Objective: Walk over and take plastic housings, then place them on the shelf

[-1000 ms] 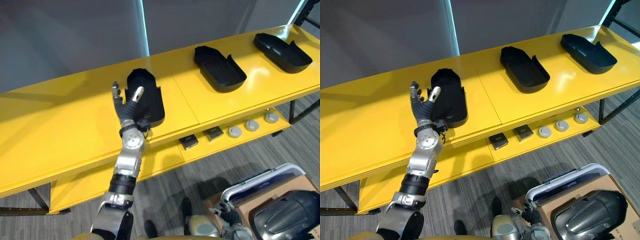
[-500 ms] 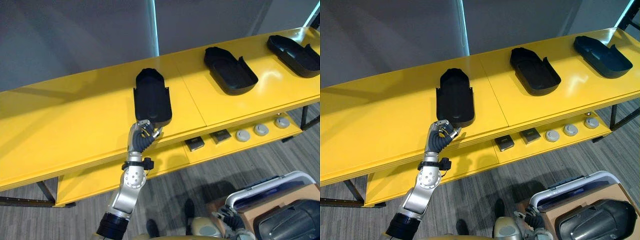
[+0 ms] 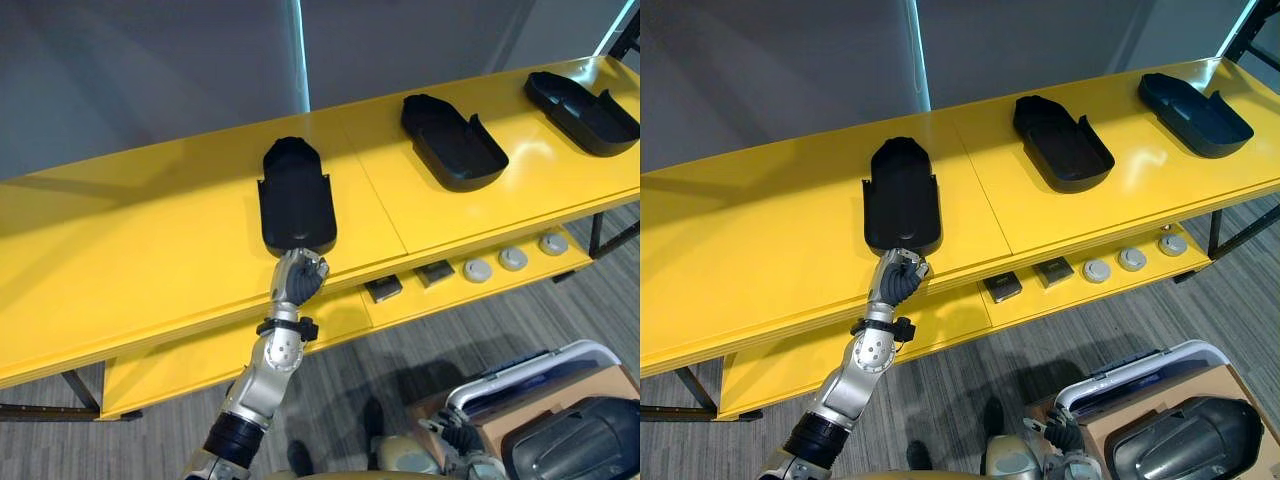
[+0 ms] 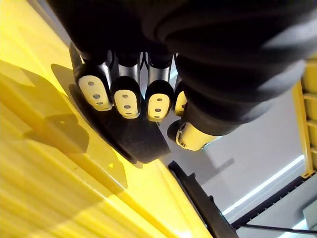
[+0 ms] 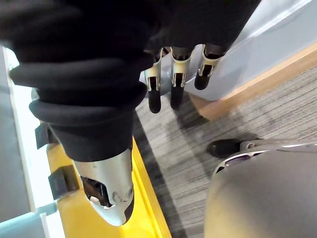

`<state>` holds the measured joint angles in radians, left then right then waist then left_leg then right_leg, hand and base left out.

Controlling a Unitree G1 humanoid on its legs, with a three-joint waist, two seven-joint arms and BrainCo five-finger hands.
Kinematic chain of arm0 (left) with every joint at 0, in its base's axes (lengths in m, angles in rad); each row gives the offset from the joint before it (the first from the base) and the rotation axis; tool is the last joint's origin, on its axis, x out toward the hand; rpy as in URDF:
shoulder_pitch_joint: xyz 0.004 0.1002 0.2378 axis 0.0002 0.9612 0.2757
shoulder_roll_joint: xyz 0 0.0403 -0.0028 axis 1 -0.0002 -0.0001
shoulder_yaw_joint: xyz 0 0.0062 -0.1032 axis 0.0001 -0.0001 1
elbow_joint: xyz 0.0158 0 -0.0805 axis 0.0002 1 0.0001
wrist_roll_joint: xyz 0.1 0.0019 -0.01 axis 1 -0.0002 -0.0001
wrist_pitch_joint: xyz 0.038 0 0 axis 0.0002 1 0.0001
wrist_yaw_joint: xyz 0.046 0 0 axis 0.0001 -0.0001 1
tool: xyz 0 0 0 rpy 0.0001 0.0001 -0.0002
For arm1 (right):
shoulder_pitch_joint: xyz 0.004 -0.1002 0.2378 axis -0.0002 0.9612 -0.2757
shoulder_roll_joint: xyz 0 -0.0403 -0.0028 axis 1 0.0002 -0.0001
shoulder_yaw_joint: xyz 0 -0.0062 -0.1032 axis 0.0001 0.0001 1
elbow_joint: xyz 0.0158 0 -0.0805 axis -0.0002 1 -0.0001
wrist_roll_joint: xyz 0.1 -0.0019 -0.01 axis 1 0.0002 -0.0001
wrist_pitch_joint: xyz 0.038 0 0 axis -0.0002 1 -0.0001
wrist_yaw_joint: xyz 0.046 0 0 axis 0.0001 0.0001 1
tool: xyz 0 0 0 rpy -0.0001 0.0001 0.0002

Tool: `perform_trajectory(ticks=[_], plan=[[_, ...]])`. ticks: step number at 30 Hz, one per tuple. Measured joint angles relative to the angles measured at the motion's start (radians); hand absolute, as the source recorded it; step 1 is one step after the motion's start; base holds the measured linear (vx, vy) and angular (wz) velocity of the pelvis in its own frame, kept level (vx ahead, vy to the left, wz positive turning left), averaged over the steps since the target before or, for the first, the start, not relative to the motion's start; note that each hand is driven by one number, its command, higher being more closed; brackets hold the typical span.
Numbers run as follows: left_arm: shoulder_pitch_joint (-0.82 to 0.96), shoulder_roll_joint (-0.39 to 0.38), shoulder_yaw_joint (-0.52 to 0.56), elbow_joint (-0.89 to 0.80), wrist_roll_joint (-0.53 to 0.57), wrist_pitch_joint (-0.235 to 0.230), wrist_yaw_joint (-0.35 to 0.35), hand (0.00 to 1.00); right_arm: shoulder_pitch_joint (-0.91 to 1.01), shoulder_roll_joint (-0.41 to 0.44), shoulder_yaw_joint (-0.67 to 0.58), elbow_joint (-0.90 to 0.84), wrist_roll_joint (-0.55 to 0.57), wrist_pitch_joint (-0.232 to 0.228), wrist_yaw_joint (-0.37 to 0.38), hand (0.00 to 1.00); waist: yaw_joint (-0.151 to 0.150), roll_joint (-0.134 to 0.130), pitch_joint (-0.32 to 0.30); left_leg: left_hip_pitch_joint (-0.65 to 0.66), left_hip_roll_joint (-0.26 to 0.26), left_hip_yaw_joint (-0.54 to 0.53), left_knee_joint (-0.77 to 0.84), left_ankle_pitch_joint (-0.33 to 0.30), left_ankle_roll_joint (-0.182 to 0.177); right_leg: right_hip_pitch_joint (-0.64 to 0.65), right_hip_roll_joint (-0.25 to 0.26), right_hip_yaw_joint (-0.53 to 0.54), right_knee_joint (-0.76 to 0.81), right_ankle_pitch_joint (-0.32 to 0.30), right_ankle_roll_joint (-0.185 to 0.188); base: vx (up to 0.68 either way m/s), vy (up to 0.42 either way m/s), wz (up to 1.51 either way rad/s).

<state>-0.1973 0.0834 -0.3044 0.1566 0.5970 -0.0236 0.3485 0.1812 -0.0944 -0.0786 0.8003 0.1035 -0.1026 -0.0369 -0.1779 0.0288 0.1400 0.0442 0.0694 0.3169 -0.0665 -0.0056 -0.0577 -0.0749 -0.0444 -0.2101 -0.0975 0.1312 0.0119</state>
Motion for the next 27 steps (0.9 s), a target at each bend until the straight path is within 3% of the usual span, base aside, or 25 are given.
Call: perform_trajectory(ticks=[9, 12, 27], plan=[[-0.112, 0.003, 0.003, 0.068, 0.006, 0.028, 0.001, 1.00, -0.009, -0.001, 0.001, -0.004, -0.001, 0.000, 0.003, 0.00, -0.008, 0.000, 0.000, -0.024, 0.000, 0.017, -0.001, 0.000, 0.000, -0.035, 0.002, 0.019, 0.000, 0.009, -0.003, -0.02, 0.003, -0.07], [-0.150, 0.003, 0.013, 0.113, 0.006, 0.041, 0.001, 1.00, -0.024, -0.001, 0.002, -0.004, -0.002, 0.001, 0.006, 0.00, -0.028, -0.001, 0.000, -0.026, 0.000, 0.019, -0.001, 0.000, 0.000, -0.037, 0.003, 0.020, 0.000, 0.010, -0.004, 0.00, 0.004, -0.02], [-0.257, 0.019, 0.062, 0.209, 0.002, 0.060, 0.001, 1.00, -0.041, 0.010, 0.008, -0.033, -0.001, 0.001, 0.016, 0.00, -0.031, -0.003, 0.005, -0.048, 0.000, 0.045, -0.001, 0.000, -0.001, -0.073, 0.005, 0.043, 0.006, 0.014, -0.004, 0.00, 0.005, -0.04]])
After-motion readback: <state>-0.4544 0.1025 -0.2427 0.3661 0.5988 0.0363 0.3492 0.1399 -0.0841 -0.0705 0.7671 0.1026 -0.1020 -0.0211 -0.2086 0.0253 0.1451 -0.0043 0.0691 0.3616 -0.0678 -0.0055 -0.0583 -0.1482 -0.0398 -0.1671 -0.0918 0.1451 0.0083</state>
